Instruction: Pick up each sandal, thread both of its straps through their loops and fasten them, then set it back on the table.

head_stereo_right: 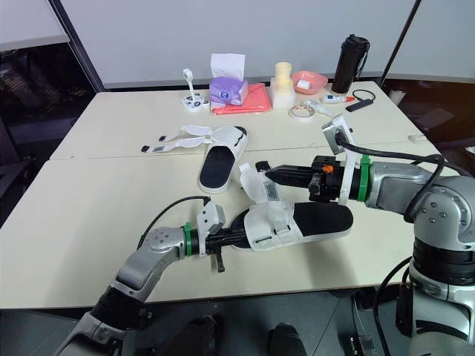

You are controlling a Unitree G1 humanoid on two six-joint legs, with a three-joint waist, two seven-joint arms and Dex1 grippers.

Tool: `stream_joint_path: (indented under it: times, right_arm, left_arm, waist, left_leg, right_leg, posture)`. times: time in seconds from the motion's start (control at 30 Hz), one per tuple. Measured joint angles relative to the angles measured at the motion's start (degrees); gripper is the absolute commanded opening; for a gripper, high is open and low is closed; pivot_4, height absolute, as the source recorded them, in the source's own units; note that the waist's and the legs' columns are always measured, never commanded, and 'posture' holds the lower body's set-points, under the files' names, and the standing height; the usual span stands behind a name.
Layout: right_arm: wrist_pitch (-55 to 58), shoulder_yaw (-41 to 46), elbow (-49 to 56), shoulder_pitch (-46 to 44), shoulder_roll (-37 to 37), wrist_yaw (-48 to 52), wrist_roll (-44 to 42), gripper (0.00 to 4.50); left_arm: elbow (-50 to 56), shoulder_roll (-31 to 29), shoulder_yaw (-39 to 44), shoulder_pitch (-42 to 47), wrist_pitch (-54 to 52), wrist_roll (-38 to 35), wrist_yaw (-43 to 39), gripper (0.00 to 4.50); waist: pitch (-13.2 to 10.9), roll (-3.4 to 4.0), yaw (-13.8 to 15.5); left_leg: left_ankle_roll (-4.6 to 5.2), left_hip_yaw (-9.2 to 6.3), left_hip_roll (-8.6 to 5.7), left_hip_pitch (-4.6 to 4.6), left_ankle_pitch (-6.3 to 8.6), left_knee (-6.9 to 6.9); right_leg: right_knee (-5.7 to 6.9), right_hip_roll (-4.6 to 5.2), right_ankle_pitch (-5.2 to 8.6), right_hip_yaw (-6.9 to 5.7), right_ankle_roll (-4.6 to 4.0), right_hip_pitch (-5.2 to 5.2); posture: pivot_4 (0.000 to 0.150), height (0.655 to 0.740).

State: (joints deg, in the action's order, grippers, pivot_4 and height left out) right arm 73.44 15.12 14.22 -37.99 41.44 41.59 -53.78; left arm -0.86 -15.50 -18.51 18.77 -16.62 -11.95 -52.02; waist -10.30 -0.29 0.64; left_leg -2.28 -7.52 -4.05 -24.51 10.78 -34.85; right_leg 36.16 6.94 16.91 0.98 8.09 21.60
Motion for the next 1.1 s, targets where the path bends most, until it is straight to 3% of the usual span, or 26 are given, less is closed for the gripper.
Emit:
stream_joint_path:
  times: [0.53,1.1]
  right_arm:
    - [-16.0,-13.5,-17.6,-1.9,-1.6,2.6,16.0,0.05]
    - [-20.4,-21.9,-25.2,-3.0,-2.5,5.0,27.9,0.05]
  left_arm:
    - [1.4,-1.8,-1.1,0.8,-1.6,0.1,-0.8,0.00]
    - [2.0,-2.1,-1.2,0.4,-1.8,0.1,-0.7,0.00]
  waist:
    - [0.0,0.01,-0.1]
    - [0.0,0.03,-0.3]
  left_leg:
    - [0.00,0.01,-0.01,0.01,0.00,0.11]
    - [0.00,0.01,-0.02,0.09,-0.01,0.08]
  right_leg:
    - [0.01,0.00,-0.09,0.01,0.18,0.05]
    - [0.02,-0.01,-0.09,0.01,0.18,-0.04]
  posture:
    - [0.150,0.7400]
    - [0.150,0.7400]
